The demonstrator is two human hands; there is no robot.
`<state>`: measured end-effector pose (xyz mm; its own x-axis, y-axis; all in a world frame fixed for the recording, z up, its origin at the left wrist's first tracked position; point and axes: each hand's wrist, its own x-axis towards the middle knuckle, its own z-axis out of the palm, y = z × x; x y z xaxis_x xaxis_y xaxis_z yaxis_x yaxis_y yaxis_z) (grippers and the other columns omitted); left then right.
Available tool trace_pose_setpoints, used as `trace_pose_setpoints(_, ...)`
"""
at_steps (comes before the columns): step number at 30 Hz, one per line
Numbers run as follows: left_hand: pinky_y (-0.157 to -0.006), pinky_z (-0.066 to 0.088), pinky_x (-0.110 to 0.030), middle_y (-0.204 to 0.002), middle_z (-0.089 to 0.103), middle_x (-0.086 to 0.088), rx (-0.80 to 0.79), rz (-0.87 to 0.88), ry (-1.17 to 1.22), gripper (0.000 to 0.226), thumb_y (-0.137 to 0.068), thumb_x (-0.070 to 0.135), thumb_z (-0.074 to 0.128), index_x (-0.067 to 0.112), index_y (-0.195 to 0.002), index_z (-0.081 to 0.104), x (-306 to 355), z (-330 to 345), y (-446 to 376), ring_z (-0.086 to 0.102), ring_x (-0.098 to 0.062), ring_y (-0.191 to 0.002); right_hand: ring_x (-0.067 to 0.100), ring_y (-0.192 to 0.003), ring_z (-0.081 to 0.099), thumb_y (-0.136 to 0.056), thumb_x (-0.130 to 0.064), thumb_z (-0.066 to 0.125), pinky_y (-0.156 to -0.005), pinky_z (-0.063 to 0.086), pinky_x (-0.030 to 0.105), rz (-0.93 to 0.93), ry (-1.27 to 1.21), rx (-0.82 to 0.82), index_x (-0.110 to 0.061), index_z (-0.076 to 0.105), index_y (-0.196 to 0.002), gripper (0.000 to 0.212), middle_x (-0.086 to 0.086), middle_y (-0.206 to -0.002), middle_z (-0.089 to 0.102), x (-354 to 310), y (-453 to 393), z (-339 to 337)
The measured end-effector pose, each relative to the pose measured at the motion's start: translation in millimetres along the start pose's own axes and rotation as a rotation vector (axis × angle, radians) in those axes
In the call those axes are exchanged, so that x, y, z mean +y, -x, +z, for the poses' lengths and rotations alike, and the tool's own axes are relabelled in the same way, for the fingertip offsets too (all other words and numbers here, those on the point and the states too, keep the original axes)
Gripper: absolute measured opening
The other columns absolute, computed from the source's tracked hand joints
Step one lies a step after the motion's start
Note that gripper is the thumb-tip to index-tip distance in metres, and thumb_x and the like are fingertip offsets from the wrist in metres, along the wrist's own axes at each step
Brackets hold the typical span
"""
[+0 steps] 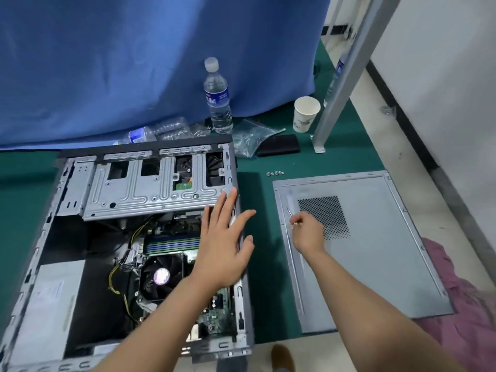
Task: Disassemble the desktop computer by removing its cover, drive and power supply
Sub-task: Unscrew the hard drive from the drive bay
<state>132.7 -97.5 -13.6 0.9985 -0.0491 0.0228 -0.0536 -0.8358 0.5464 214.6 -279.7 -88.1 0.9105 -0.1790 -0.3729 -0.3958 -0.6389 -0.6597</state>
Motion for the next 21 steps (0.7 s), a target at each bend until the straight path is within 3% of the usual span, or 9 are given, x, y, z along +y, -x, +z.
trace_pose_setpoints(3,-0.115,-0.017,-0.032,-0.160,-0.003,0.007,0.007,-0.004,0.019,0.051,-0.085,0.040,0.032,0.031,-0.132,0.049,0.4,0.6,-0.4,-0.015,-0.008,-0.145,0.025,-0.103,0.058,-0.088,0.011,0.044,-0.089,0.039,0.020,-0.066,0.009,0.016,0.001,0.067,-0.102,0.028,0.012,-0.110,0.064,-0.3,-4.0,4.4)
trace_pose_setpoints(7,-0.114,-0.019,-0.032,-0.160,-0.003,0.007,0.015,0.001,0.038,0.047,-0.085,0.036,0.036,0.030,-0.129,0.051,0.7,-0.2,-0.9,-0.015,-0.010,-0.146,0.024,-0.098,0.060,-0.087,0.014,0.041,-0.081,0.038,0.014,-0.031,-0.022,0.072,0.002,0.069,-0.096,0.032,0.014,-0.107,0.066,-2.8,-3.2,6.1)
trace_pose_setpoints(12,-0.114,-0.020,-0.032,-0.160,-0.003,0.006,0.017,0.018,0.031,0.045,-0.085,0.034,0.040,0.030,-0.128,0.050,0.9,-0.7,-1.2,-0.017,-0.010,-0.145,0.020,-0.089,0.059,-0.092,0.006,0.038,-0.078,0.047,0.031,0.019,-0.234,0.031,-0.010,0.062,-0.095,0.029,0.006,-0.096,0.065,-21.2,2.9,4.1)
trace_pose_setpoints(14,-0.115,-0.019,-0.034,-0.160,-0.003,0.005,0.007,0.023,0.001,0.049,-0.086,0.040,0.036,0.031,-0.133,0.047,1.3,-2.3,-1.1,-0.015,-0.011,-0.145,0.017,-0.072,0.054,-0.094,0.002,0.036,-0.065,0.044,0.030,-0.007,-0.304,-0.017,-0.016,0.056,-0.098,0.027,0.003,-0.090,0.064,-32.7,7.0,0.6)
trace_pose_setpoints(18,-0.117,-0.012,-0.035,-0.156,0.020,0.005,0.023,0.038,-0.015,0.062,-0.086,0.050,0.032,0.025,-0.143,0.039,-2.9,-16.5,-7.1,0.010,-0.015,-0.144,0.013,-0.055,0.040,-0.094,-0.007,0.044,-0.054,0.038,0.025,-0.066,-0.438,-0.087,-0.022,0.047,-0.107,0.019,-0.001,-0.075,0.066,-68.3,13.5,-6.0)
trace_pose_setpoints(21,-0.119,-0.001,-0.035,-0.147,0.039,0.007,0.081,0.047,0.021,0.059,-0.088,0.047,0.037,0.020,-0.141,0.043,-18.6,-38.9,-16.4,0.029,-0.014,-0.137,0.007,-0.042,0.036,-0.092,-0.008,0.053,-0.041,0.032,0.015,-0.130,-0.600,-0.122,-0.017,0.054,-0.094,0.009,0.001,-0.069,0.066,-100.4,15.3,-13.0)
